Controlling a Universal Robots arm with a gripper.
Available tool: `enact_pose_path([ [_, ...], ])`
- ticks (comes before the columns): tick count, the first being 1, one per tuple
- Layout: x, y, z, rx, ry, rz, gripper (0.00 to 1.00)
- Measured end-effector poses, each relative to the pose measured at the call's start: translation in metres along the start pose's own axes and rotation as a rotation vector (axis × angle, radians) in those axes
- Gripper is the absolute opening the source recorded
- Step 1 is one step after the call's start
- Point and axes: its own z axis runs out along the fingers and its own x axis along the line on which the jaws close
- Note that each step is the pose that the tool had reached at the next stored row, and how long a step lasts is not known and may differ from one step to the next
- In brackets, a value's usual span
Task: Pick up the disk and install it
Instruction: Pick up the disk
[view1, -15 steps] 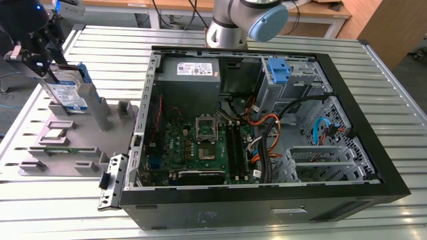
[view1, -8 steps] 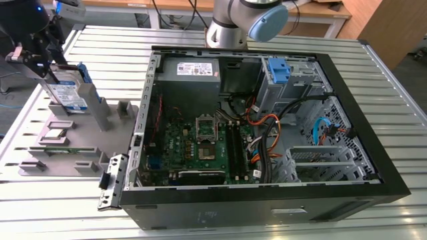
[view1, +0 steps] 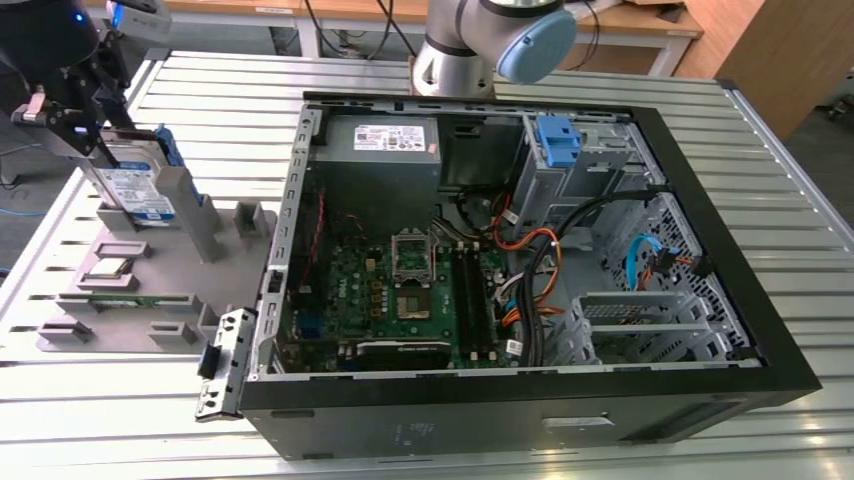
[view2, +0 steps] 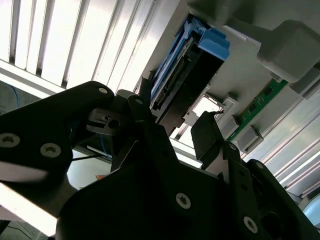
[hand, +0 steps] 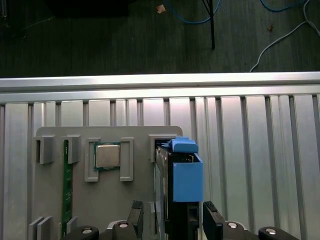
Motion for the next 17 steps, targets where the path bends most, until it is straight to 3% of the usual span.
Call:
enact_pose_path([
  [8, 0.0000, 0.0000, 0.0000, 0.0000, 0.0001, 0.000, 0.57],
  [9, 0.0000, 0.0000, 0.0001, 0.0000, 0.0001, 0.000, 0.51],
  [17, -0.0006, 0.0000, 0.0003, 0.0003, -0.0002, 0.000, 0.51],
])
